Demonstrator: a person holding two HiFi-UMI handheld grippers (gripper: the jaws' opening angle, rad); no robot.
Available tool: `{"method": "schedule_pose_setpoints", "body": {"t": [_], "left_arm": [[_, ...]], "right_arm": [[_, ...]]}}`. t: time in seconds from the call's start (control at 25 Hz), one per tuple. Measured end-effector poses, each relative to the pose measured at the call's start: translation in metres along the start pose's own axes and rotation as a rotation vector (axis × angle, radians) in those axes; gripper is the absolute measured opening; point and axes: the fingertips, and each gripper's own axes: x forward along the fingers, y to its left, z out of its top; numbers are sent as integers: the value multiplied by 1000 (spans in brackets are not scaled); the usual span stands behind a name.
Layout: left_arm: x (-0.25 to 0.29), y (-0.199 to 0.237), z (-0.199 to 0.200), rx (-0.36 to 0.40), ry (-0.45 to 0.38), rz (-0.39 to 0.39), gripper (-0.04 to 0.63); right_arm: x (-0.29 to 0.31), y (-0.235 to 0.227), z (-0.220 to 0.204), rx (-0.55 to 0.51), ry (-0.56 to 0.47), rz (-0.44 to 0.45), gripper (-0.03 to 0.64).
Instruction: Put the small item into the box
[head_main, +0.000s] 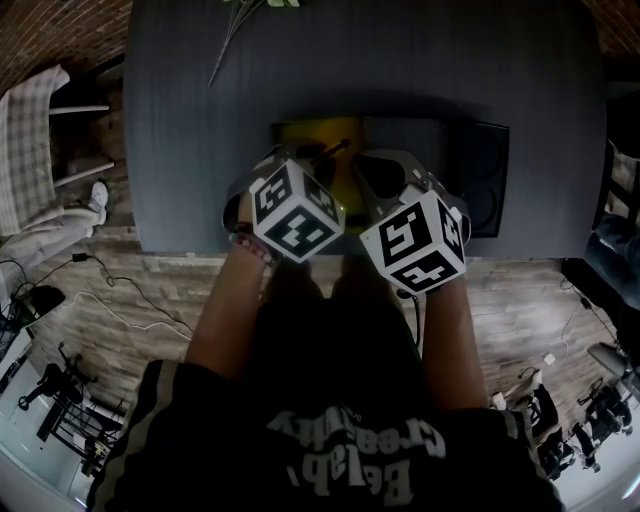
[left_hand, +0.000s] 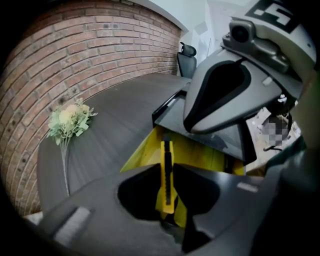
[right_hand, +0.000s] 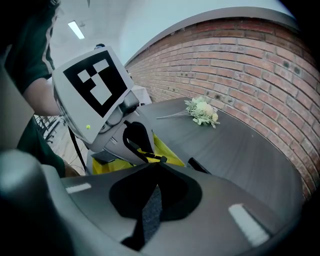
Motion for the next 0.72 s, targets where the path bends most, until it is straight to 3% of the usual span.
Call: {"method": "schedule_pose_setpoints", "body": {"t": [0.72], "left_arm": [[13,-4,-12,-2,31,-4,72]], "right_arm": [[6,8,-12,3,20,17,6]]}}
